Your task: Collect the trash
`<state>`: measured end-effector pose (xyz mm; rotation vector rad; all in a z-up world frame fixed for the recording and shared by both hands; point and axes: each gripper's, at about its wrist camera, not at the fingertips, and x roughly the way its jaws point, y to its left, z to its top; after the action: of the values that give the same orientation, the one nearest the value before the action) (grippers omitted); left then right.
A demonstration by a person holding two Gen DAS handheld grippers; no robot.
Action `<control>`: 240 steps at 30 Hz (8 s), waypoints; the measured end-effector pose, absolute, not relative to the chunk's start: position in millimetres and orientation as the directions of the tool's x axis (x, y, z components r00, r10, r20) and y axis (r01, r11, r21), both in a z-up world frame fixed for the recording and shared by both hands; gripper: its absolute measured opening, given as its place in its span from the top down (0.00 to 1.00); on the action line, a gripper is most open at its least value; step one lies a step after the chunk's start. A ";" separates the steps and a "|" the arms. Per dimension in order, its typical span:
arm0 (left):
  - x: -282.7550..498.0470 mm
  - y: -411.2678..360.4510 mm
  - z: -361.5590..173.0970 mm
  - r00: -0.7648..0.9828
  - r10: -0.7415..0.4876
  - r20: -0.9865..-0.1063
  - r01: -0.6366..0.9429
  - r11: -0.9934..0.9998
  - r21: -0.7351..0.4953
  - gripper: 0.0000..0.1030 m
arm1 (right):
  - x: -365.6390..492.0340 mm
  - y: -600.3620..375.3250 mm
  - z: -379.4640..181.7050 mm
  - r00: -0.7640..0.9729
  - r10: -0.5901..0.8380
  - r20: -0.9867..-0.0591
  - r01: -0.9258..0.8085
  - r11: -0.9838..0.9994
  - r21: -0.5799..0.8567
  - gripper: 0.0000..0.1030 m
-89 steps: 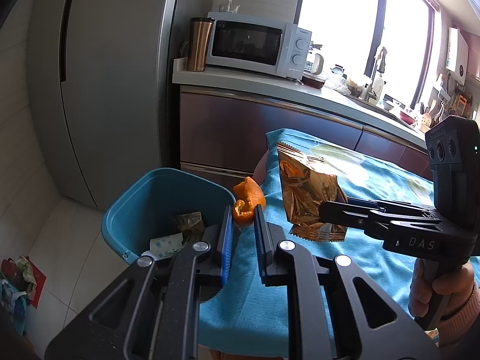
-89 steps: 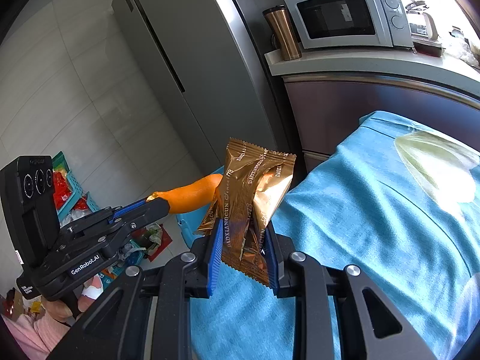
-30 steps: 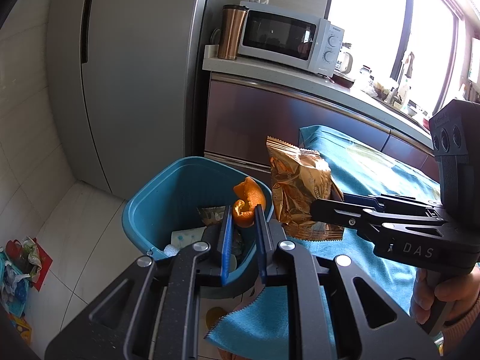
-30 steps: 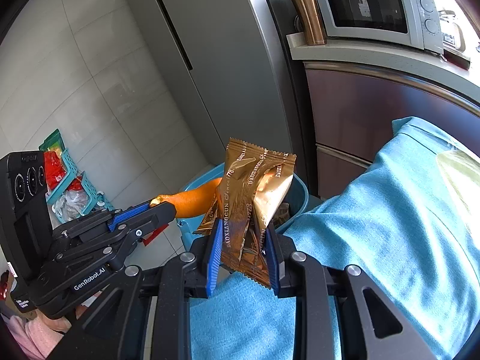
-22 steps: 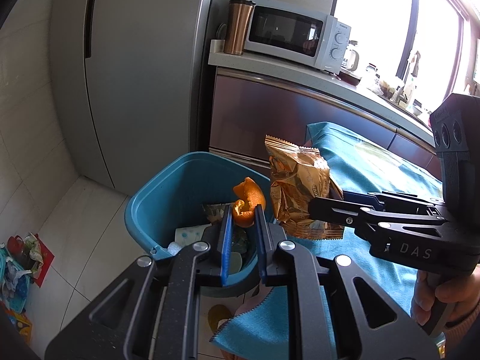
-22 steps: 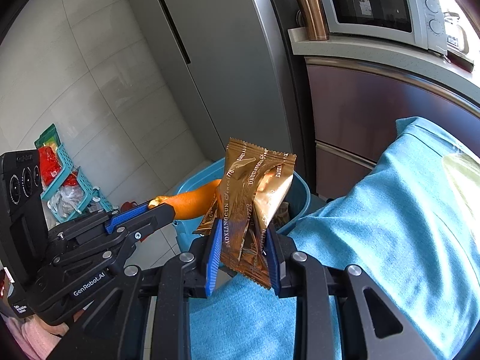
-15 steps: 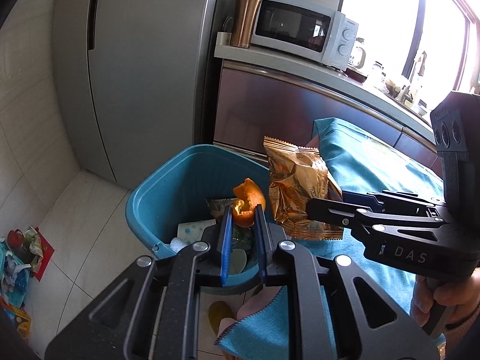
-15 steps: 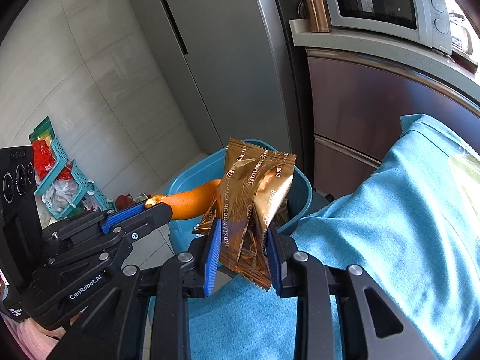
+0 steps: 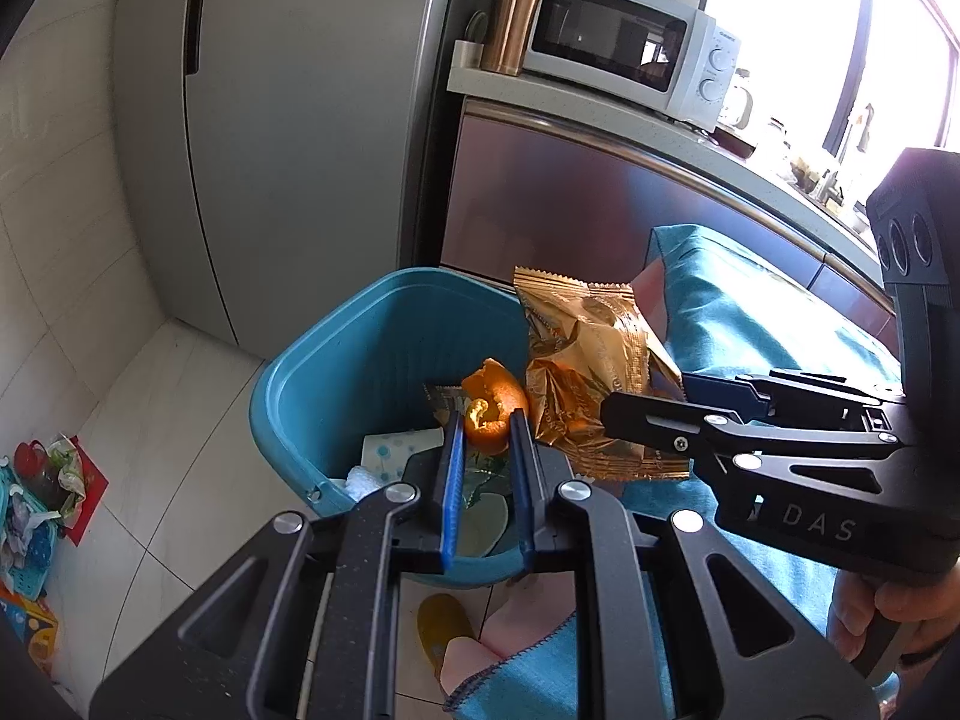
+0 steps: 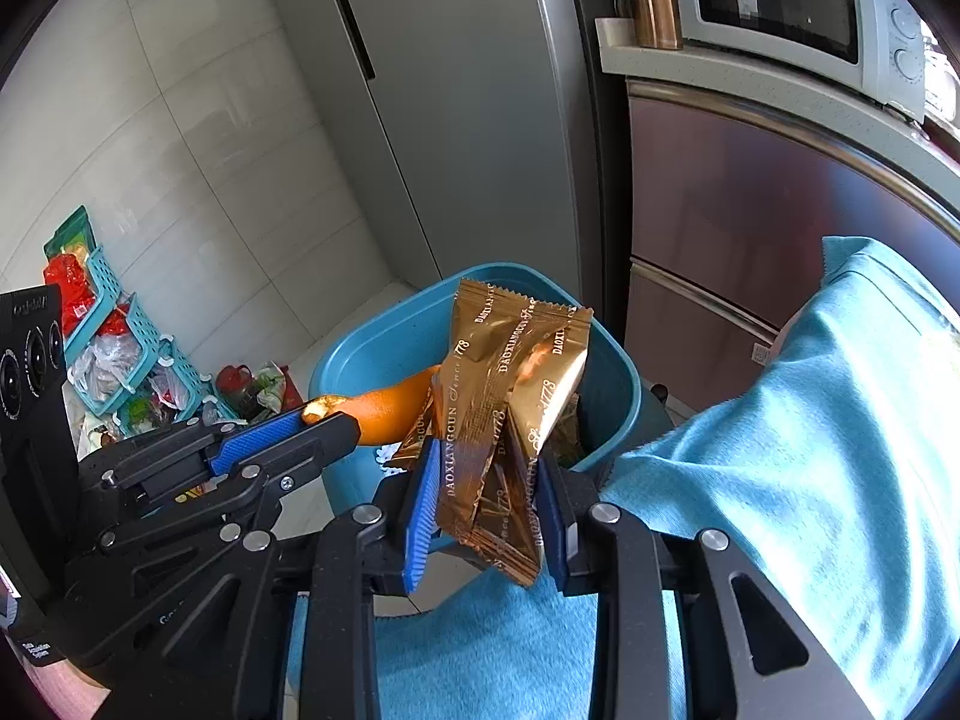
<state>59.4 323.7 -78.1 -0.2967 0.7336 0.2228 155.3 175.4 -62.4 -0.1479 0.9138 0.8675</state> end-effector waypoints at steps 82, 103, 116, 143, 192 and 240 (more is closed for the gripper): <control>-40.4 111.8 3.4 0.951 -0.022 -0.309 -0.006 0.996 -0.089 0.05 | -27.0 -136.7 -7.6 0.917 0.217 -0.335 -0.199 0.976 0.090 0.07; -49.7 82.9 6.0 0.967 -0.037 -0.253 0.030 0.999 -0.033 0.05 | -44.4 -159.0 -7.7 0.940 0.168 -0.297 -0.147 0.985 0.089 0.07; -52.1 80.8 7.7 0.969 -0.033 -0.246 0.027 0.999 -0.025 0.05 | -47.1 -163.5 -6.7 0.943 0.162 -0.291 -0.142 0.986 0.089 0.07; -50.6 78.5 4.0 0.968 -0.026 -0.250 0.021 1.000 -0.020 0.05 | -42.9 -166.4 -9.9 0.943 0.145 -0.300 -0.124 0.988 0.089 0.07; -50.4 77.3 4.0 0.969 -0.018 -0.248 0.013 1.000 -0.024 0.05 | -42.8 -164.2 -9.1 0.948 0.131 -0.290 -0.109 0.990 0.091 0.07; -48.5 79.3 -0.5 0.968 -0.004 -0.252 -0.003 1.000 -0.027 0.05 | -43.1 -161.5 -8.5 0.948 0.131 -0.292 -0.108 0.990 0.091 0.07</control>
<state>-48.5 79.3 -0.5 -0.0272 0.2552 -0.0009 -43.1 -161.5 -8.5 0.0739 0.3017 0.1217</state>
